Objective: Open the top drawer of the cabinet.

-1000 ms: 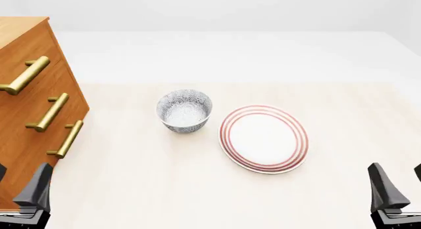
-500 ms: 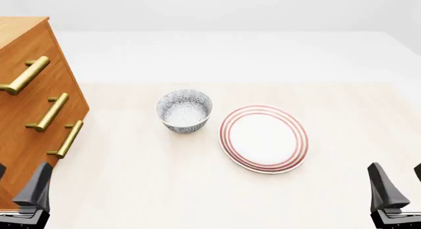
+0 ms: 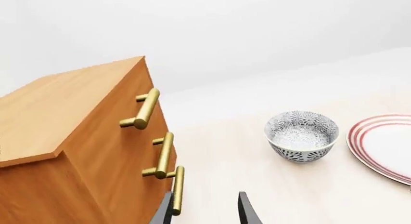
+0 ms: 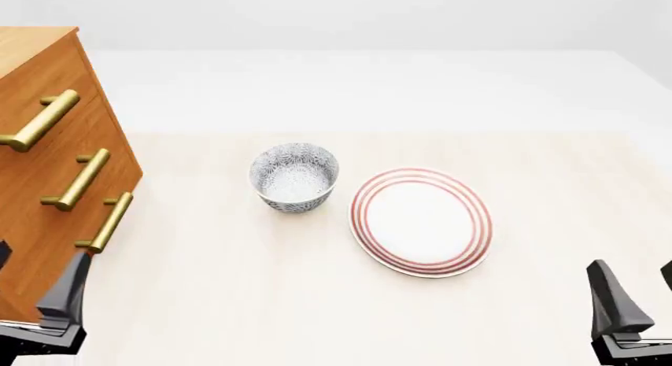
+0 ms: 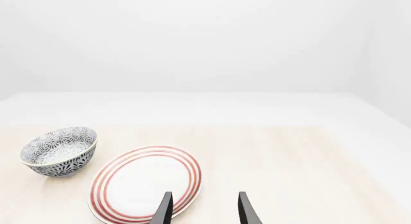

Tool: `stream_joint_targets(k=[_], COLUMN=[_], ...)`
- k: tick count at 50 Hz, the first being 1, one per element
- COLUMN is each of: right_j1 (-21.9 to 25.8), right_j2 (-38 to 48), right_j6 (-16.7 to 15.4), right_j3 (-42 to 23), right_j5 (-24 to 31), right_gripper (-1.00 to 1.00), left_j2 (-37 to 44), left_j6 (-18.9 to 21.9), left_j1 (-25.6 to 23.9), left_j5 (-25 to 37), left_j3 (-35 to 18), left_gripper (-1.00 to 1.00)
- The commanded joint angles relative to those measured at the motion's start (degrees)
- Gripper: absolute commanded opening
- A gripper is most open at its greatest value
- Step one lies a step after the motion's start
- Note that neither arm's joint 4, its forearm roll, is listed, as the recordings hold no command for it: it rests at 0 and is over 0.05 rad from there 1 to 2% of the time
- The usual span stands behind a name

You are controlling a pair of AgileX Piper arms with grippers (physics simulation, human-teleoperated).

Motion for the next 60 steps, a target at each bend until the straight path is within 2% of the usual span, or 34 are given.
stream_joint_targets(k=[1,6,7,10,12,13,16,18,21,24,29,36,39,44,45,49,54,56,60], right_j1=[-0.01,-0.01,0.0,0.0,0.0,-0.01,0.0,-0.01,0.0,-0.01,-0.01,-0.01,-0.01,-0.01,-0.01,-0.01,-0.02,-0.01,0.0], right_j2=[-0.09,-0.11,-0.11,-0.09,-0.1,-0.1,-0.08,-0.09,-0.09,-0.1,-0.11,-0.1,-0.09,-0.09,-0.09,-0.11,-0.1,-0.1,-0.1], right_j6=[0.03,0.02,0.0,0.01,0.03,0.0,0.01,0.01,0.01,0.01,0.03,0.02,0.0,0.02,0.02,0.02,0.01,0.02,0.01], right_j3=[0.0,-0.01,-0.01,-0.01,-0.01,-0.01,-0.01,-0.01,-0.01,-0.01,-0.01,-0.01,-0.01,-0.01,-0.01,-0.01,-0.01,-0.01,-0.01], right_j5=[0.09,0.1,0.1,0.09,0.09,0.1,0.09,0.1,0.09,0.1,0.1,0.1,0.09,0.1,0.09,0.1,0.1,0.1,0.1], right_gripper=[1.0,1.0,1.0,1.0,1.0,1.0,1.0,1.0,1.0,1.0,1.0,1.0,1.0,1.0,1.0,1.0,1.0,1.0,1.0], left_j2=[2.9,4.17,4.31,5.19,4.26,4.75,5.94,6.32,7.31,7.75,8.9,9.22,9.3,9.92,10.4,11.17,12.71,13.45,14.82], left_j6=[7.54,12.26,13.54,16.7,17.13,19.77,22.57,22.81,29.56,30.2,36.54,41.2,45.63,48.38,50.61,51.07,54.52,54.45,57.73], left_j1=[-0.19,-0.21,-1.65,-0.67,-0.69,-0.94,-0.67,-1.15,-1.09,-2.14,-2.15,-2.42,-1.98,-1.74,-1.31,-1.3,0.17,0.06,1.6], left_j5=[2.84,3.82,3.44,4.37,5.09,5.52,4.99,5.57,3.68,3.91,1.81,1.25,0.0,-1.04,-2.38,-2.55,-5.07,-5.17,-7.1], left_j3=[-3.75,-5.61,-5.73,-6.78,-7.18,-7.65,-7.79,-9.14,-7.47,-8.85,-7.81,-8.25,-7.2,-7.04,-6.13,-6.96,-6.01,-6.57,-5.64], left_gripper=[1.0,1.0,1.0,1.0,1.0,1.0,1.0,1.0,1.0,1.0,1.0,1.0,1.0,1.0,1.0,1.0,1.0,1.0,1.0])
